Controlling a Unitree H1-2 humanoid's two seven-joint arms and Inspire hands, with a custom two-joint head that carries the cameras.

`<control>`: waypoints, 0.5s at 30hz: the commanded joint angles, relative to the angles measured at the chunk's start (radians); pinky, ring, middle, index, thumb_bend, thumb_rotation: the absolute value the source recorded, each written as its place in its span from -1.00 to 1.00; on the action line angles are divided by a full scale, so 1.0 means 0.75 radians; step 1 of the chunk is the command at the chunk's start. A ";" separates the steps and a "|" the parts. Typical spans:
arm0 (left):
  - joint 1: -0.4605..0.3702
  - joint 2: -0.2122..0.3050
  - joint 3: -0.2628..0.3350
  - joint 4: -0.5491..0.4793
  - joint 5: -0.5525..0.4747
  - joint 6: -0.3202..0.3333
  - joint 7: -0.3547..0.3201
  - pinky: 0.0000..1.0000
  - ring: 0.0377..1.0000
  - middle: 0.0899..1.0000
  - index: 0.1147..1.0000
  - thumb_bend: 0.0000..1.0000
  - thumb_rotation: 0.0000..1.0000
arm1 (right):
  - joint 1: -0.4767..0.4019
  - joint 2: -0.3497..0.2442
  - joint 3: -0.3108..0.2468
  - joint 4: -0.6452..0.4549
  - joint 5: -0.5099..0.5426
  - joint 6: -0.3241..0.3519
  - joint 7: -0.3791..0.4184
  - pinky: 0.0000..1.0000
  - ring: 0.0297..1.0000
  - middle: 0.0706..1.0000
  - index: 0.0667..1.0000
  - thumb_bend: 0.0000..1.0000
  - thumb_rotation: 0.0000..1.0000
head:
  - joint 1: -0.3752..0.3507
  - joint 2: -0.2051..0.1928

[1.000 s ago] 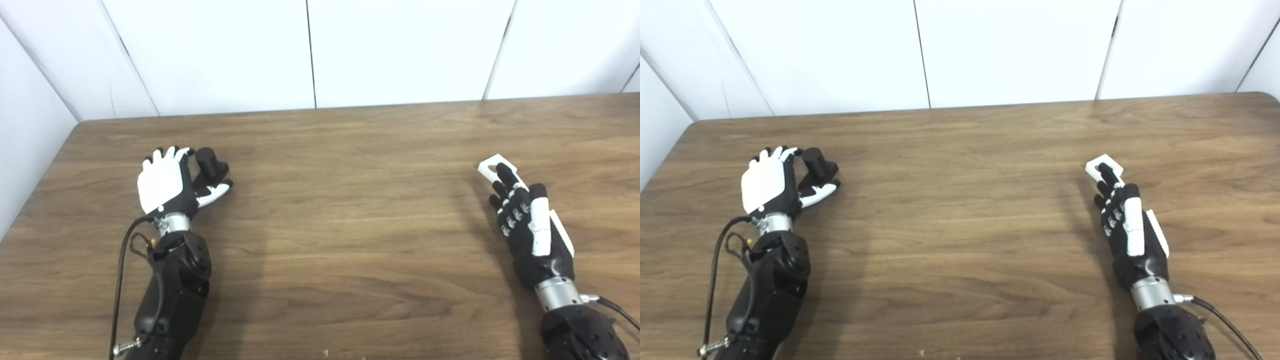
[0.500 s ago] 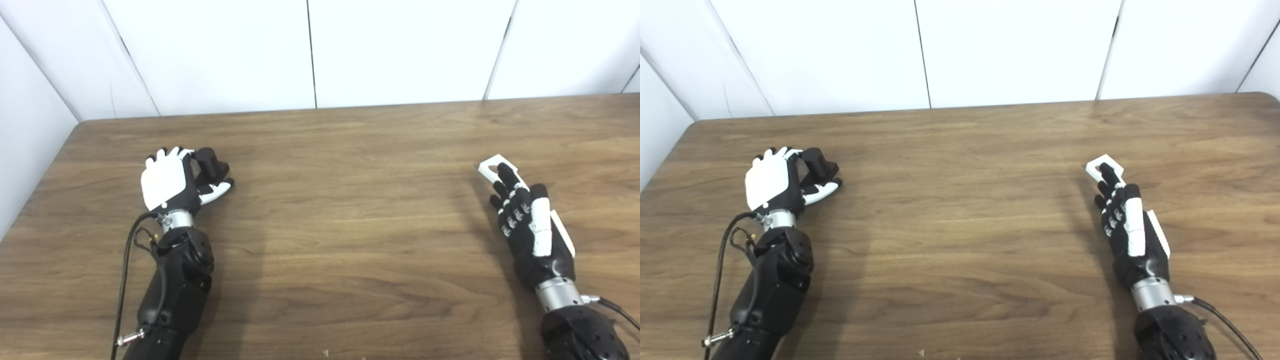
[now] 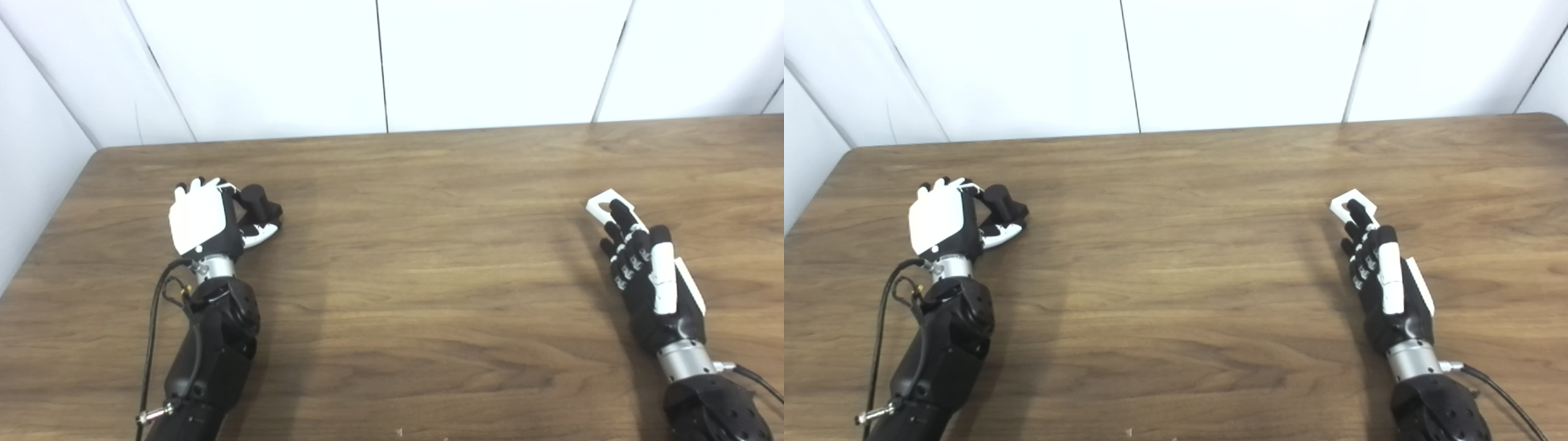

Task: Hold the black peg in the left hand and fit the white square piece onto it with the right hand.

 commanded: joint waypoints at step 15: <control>-0.007 0.036 0.003 -0.092 0.019 0.026 -0.009 1.00 0.91 0.67 -0.11 0.61 -0.72 | 0.002 -0.016 -0.011 0.008 0.006 -0.046 0.016 1.00 1.00 0.98 0.85 0.32 0.97 | -0.002 0.003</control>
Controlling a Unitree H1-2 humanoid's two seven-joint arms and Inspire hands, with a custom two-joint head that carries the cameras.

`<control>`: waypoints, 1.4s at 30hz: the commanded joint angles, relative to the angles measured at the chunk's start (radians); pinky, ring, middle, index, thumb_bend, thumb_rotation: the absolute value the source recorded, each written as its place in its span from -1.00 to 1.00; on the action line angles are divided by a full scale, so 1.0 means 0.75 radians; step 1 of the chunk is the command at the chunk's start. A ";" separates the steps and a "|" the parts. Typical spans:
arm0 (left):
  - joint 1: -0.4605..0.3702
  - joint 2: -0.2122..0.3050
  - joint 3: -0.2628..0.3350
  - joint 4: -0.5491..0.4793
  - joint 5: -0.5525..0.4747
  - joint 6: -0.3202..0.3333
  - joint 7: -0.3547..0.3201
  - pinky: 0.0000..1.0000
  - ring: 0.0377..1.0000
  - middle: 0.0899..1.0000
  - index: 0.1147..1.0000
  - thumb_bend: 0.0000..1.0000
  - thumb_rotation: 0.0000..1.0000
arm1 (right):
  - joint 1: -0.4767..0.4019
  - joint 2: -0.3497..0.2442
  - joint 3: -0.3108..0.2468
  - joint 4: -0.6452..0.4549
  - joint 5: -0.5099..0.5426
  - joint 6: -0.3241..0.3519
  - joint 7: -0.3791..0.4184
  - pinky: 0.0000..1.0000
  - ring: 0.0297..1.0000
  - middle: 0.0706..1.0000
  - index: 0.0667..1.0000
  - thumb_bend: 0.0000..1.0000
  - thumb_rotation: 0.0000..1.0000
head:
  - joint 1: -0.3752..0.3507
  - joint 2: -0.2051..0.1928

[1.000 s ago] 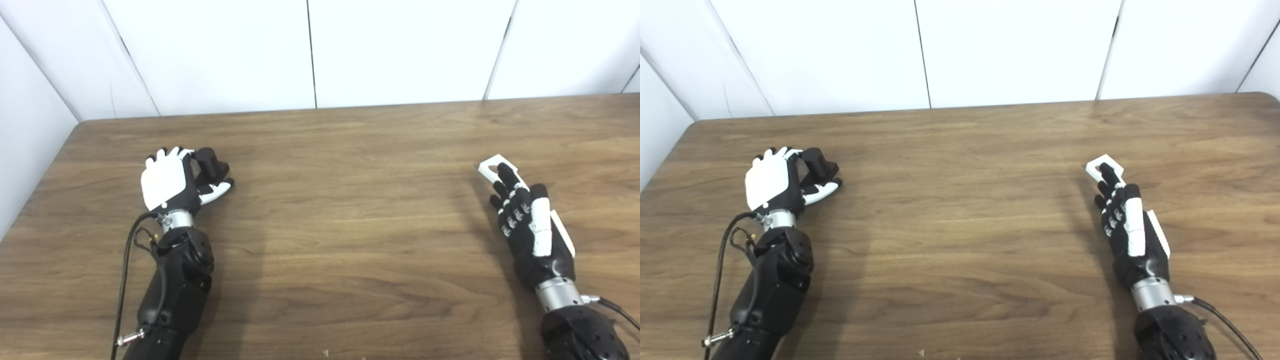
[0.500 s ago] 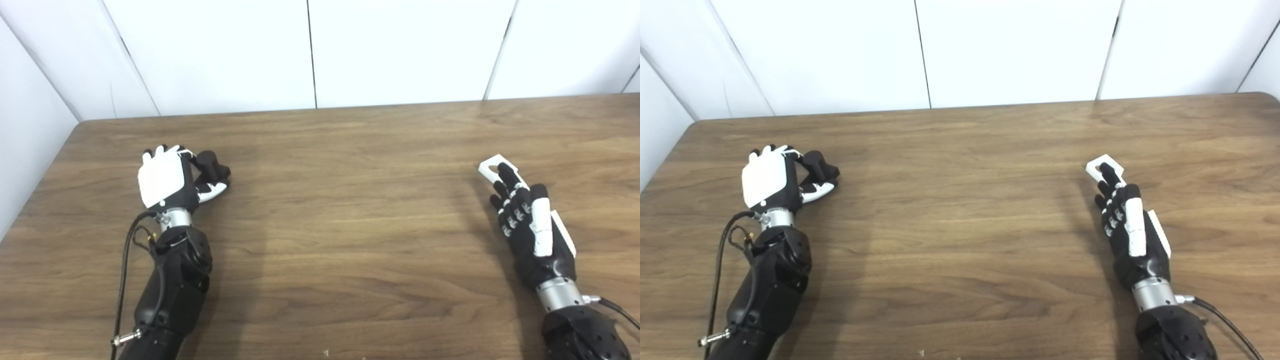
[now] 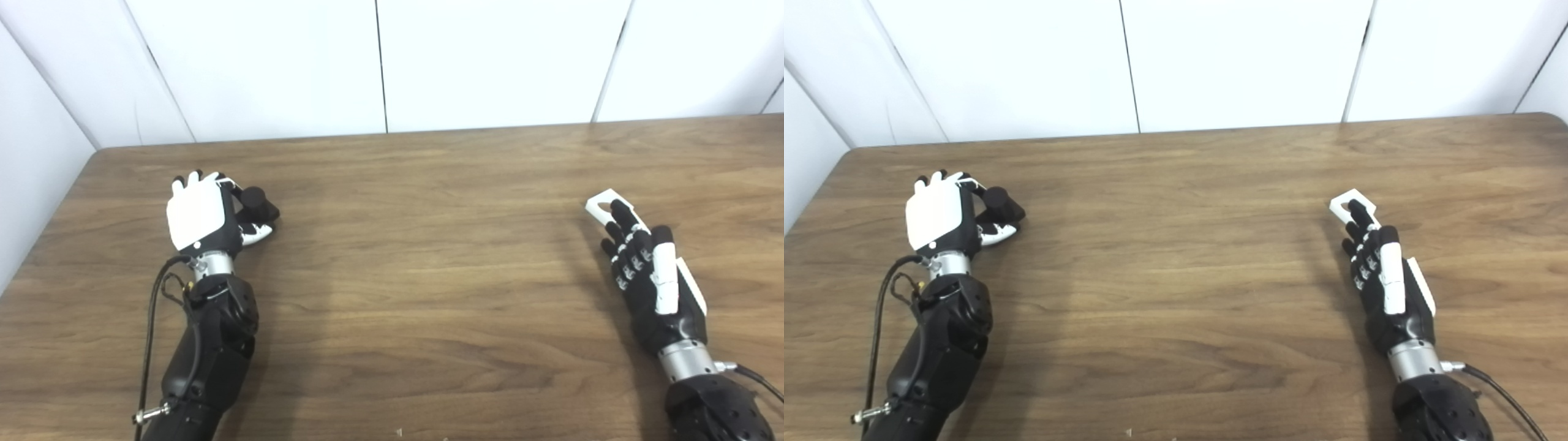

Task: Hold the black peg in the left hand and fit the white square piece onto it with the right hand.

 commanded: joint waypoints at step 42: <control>0.344 -0.228 -0.243 -0.638 0.021 -0.044 -0.245 1.00 0.92 0.71 -0.16 0.03 -0.84 | 0.029 -0.001 0.043 -0.043 -0.051 -0.002 -0.004 1.00 1.00 1.00 0.90 0.25 1.00 | -0.076 0.010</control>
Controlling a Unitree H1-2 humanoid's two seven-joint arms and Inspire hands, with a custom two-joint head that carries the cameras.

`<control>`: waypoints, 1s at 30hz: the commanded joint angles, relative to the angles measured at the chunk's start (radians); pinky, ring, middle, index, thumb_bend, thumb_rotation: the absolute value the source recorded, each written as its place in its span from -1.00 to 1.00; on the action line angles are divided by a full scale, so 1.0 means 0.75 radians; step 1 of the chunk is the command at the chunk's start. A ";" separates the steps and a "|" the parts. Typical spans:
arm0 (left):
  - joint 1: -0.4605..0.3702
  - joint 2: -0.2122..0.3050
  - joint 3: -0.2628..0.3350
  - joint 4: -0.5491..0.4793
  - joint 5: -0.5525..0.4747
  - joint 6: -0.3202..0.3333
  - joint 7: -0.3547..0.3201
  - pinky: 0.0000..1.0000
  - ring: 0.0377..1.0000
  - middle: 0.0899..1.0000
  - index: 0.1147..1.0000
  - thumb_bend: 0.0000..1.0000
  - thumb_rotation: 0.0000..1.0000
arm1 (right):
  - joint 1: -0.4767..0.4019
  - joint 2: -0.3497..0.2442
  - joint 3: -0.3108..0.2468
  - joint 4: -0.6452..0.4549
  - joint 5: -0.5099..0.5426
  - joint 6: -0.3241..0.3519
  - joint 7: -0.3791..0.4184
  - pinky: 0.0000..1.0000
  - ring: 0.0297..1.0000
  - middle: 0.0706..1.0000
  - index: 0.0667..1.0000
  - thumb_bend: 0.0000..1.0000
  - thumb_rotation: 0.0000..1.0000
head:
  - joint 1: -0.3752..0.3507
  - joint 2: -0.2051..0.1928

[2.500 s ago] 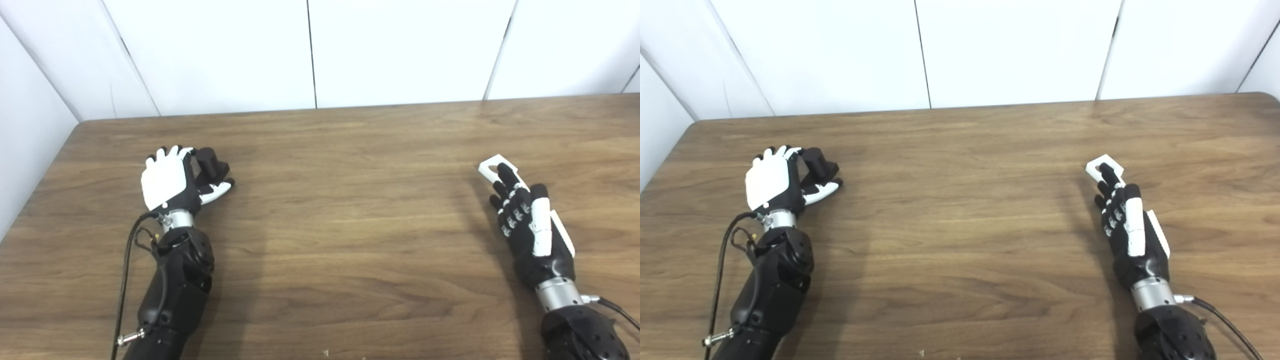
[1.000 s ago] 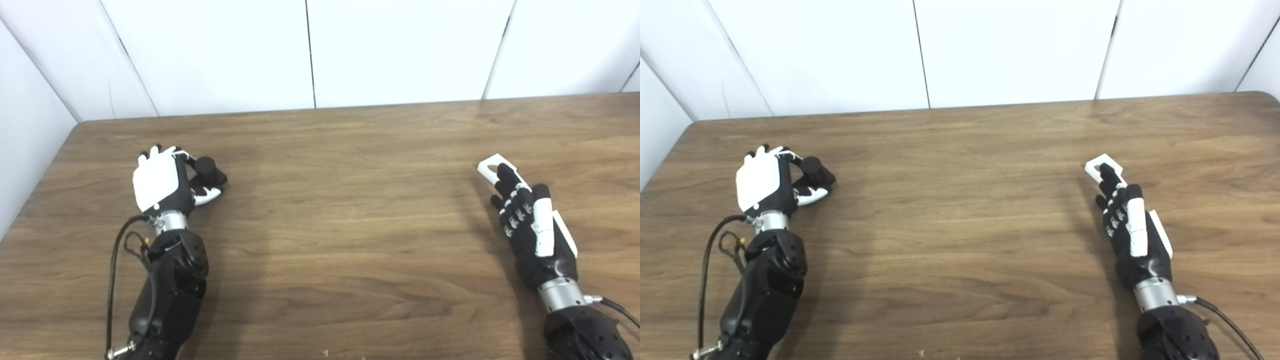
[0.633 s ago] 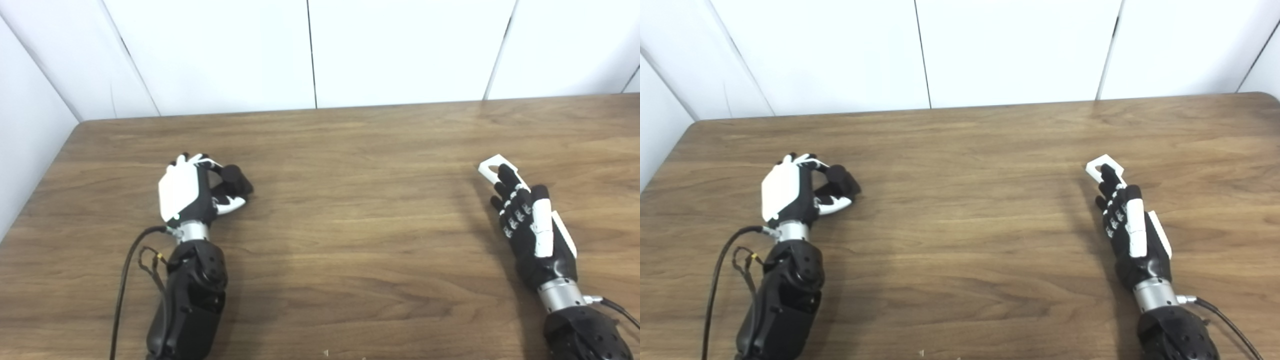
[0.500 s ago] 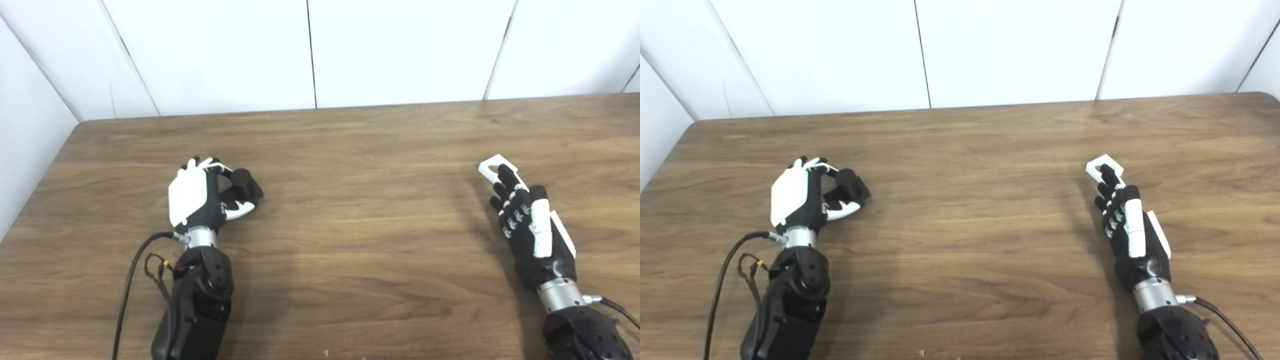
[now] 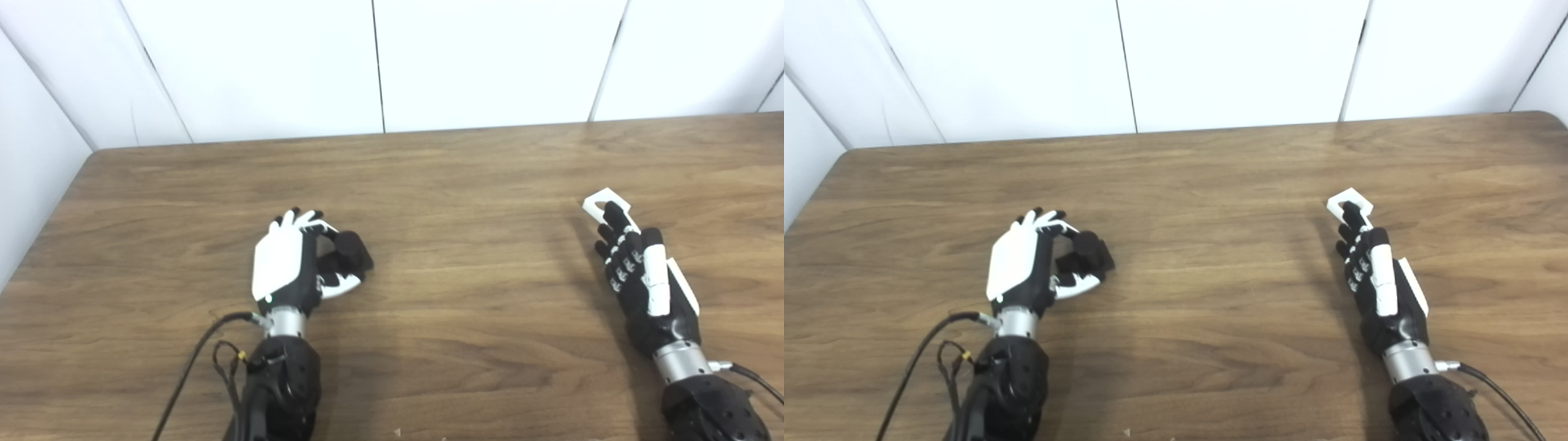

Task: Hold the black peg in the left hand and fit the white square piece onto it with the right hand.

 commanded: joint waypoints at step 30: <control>0.365 -0.089 -0.337 -0.229 0.141 -0.174 -0.098 1.00 0.91 0.71 -0.15 0.04 -0.85 | 0.006 0.047 0.015 -0.034 -0.025 -0.009 -0.025 1.00 1.00 1.00 0.87 0.23 1.00 | -0.046 0.006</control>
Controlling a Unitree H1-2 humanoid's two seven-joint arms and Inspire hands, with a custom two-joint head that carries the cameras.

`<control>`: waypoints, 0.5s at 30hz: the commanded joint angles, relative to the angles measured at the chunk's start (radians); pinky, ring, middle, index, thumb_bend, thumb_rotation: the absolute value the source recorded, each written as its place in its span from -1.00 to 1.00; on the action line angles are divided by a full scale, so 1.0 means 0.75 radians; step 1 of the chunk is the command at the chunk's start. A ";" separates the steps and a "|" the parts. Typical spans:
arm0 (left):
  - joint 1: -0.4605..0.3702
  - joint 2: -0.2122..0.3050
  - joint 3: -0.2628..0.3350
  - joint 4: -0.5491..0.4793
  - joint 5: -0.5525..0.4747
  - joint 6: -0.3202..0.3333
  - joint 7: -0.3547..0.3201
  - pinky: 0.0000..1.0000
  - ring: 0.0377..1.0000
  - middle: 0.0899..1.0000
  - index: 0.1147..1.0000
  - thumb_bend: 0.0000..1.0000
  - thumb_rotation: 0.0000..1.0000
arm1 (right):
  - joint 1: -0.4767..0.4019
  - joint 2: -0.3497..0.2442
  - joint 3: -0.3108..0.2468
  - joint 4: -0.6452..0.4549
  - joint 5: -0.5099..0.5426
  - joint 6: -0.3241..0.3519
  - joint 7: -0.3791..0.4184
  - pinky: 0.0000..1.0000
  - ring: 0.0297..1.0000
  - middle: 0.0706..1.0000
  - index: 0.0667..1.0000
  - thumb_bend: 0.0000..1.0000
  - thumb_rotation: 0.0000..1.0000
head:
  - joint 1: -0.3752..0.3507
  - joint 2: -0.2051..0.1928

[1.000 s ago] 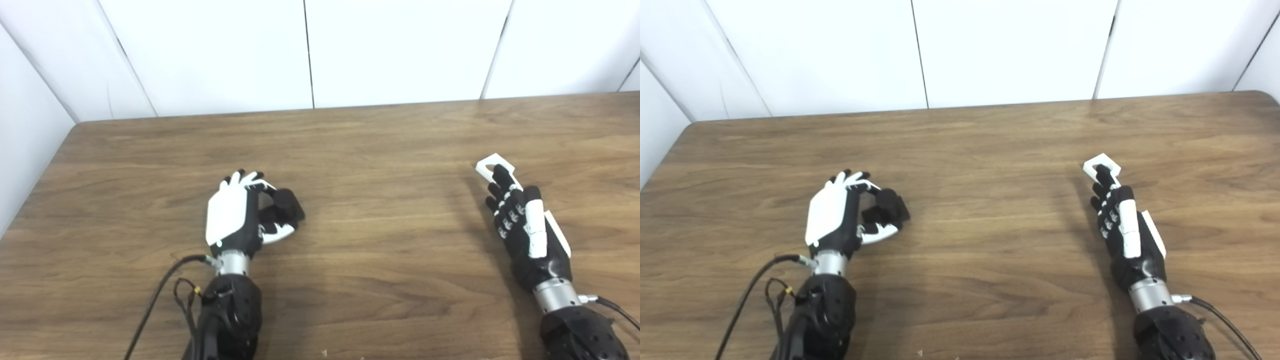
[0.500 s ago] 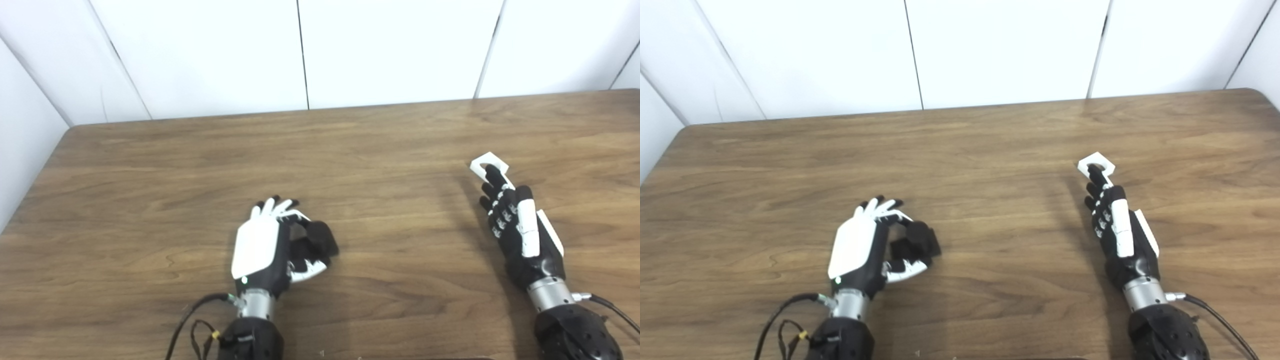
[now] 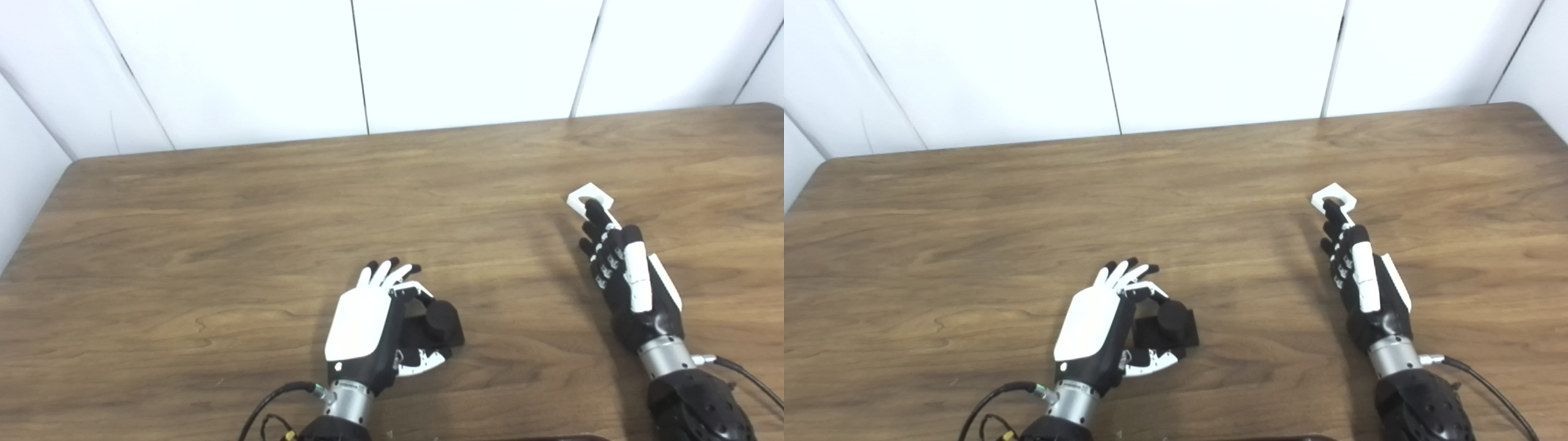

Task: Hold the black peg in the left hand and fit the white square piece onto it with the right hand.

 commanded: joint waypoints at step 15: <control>0.113 -0.005 -0.009 -0.025 0.033 0.001 -0.003 0.99 0.92 0.73 -0.15 0.04 -0.85 | -0.246 -0.256 0.054 -0.140 -0.565 0.088 -0.058 0.88 0.95 0.83 0.60 0.62 -0.03 | -0.006 0.000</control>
